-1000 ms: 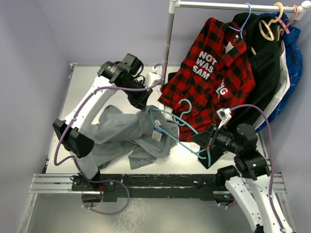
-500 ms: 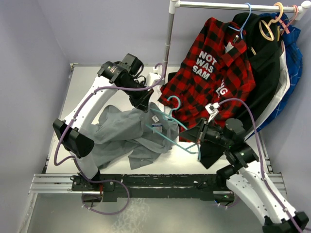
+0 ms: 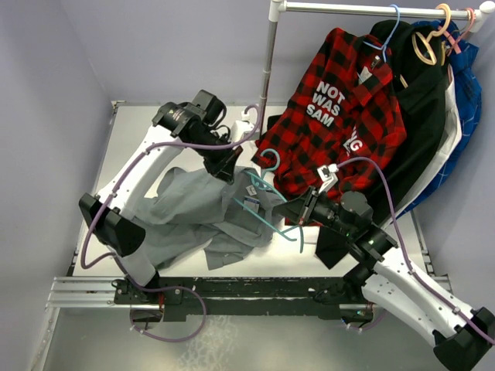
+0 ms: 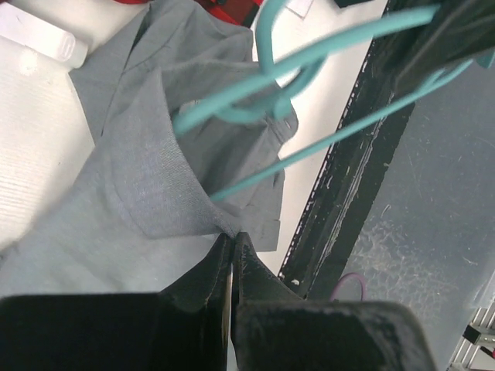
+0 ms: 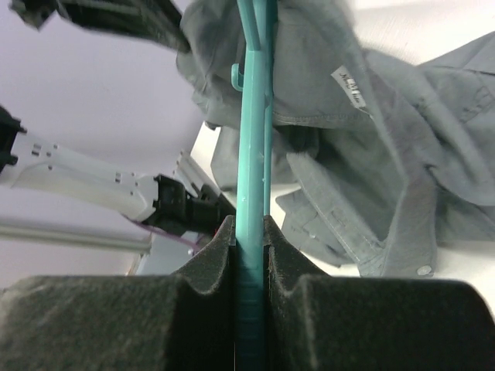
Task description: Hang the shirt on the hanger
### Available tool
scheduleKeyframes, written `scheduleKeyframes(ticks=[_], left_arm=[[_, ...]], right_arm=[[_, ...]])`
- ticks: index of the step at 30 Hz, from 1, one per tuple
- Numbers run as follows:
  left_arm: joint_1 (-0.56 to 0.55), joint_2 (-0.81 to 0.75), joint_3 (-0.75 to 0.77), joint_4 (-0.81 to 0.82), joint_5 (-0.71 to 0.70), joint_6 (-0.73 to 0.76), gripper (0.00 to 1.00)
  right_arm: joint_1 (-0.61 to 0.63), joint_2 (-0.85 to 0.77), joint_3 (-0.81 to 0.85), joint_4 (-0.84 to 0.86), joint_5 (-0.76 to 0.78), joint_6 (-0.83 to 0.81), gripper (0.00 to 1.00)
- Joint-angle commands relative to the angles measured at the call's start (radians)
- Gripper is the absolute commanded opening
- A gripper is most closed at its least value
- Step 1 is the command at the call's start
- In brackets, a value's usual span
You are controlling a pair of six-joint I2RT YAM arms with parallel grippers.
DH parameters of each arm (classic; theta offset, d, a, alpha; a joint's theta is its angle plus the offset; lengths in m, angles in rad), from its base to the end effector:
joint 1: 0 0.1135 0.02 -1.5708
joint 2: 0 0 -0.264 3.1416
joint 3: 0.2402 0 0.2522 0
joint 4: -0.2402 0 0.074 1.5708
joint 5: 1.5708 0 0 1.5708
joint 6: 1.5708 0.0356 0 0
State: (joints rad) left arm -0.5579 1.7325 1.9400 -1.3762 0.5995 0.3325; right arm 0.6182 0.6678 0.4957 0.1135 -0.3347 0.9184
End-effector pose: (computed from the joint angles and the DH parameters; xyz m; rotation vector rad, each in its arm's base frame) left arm 0.2696 -0.1919 0.3881 1.3060 2.3452 -0.8842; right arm 0.1332 0.1091 0.2878 -0.0145 1.8356 1.4082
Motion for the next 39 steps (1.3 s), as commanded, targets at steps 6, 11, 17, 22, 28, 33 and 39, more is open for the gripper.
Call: scheduleKeyframes(ticks=[6,11,17,22,28,33,39], left_arm=[[-0.005,-0.163,-0.095,0.004,0.101,0.029,0.00],[-0.005,-0.186,-0.130,0.002,0.159,0.034,0.00],[-0.005,-0.208,-0.176,-0.002,0.242,0.049,0.00],[-0.005,-0.227,-0.209,-0.012,0.278,0.066,0.00],[-0.005,-0.258,-0.223,-0.016,0.279,0.070,0.00],[-0.005,-0.256,-0.251,0.004,0.230,0.062,0.07],[-0.004,-0.270,-0.214,0.127,-0.164,0.027,0.99]], right_arm=[[0.013,-0.033,-0.060,0.158,0.130,0.171,0.00],[0.088,0.013,-0.041,0.217,0.209,0.162,0.00],[0.141,0.130,-0.023,0.370,0.264,0.159,0.00],[0.171,0.232,0.025,0.440,0.311,0.123,0.00],[0.173,0.247,0.057,0.447,0.391,0.042,0.00],[0.174,0.261,0.011,0.565,0.384,0.001,0.00],[0.173,0.234,-0.113,0.730,0.367,-0.091,0.00]])
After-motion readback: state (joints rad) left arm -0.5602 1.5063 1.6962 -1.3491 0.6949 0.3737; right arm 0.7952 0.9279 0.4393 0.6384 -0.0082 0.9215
